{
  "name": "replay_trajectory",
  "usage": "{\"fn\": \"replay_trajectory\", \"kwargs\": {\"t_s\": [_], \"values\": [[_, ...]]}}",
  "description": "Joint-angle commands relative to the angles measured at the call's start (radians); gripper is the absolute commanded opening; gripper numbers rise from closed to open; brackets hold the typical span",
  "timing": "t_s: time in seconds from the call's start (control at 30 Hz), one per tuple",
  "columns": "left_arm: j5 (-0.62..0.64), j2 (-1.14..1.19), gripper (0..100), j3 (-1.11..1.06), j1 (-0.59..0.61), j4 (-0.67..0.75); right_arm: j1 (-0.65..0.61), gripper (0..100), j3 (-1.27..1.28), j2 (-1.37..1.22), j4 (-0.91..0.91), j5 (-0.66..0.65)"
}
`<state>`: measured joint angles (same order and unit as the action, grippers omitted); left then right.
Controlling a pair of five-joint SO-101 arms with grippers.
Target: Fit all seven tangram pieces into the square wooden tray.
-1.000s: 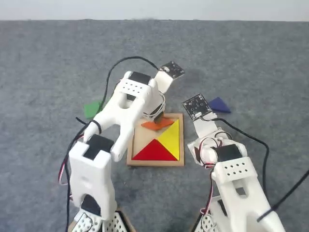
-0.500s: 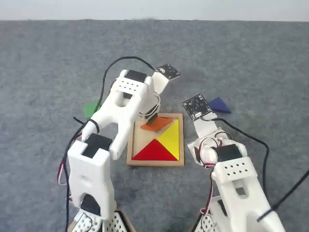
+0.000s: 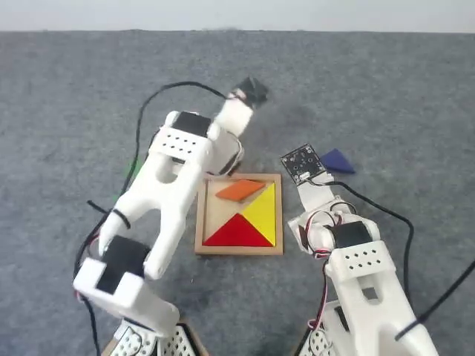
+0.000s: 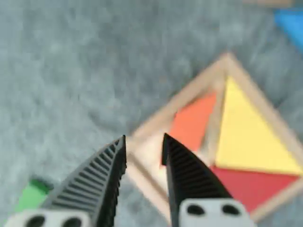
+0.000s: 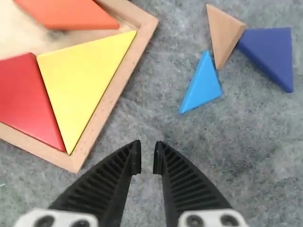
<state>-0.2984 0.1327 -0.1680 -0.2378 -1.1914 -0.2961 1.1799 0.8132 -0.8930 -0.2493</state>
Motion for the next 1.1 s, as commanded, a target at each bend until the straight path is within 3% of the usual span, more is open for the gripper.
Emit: {"fn": "replay_trajectory", "kwargs": {"t_s": [0.0, 0.13, 0.37, 1.07], "values": [[0.048, 0.008, 15, 0.008, -0.078, 0.121, -0.012, 5.8, -0.003, 0.033, 0.012, -0.012], [0.052, 0.110, 15, 0.081, -0.150, 0.140, -0.012, 5.8, -0.003, 0.033, 0.012, -0.012], [0.048, 0.255, 15, 0.214, -0.161, 0.034, -0.012, 5.8, -0.003, 0.033, 0.012, -0.012], [-0.002, 0.272, 15, 0.148, -0.118, 0.034, -0.010, 5.8, -0.003, 0.033, 0.012, -0.012]]}}
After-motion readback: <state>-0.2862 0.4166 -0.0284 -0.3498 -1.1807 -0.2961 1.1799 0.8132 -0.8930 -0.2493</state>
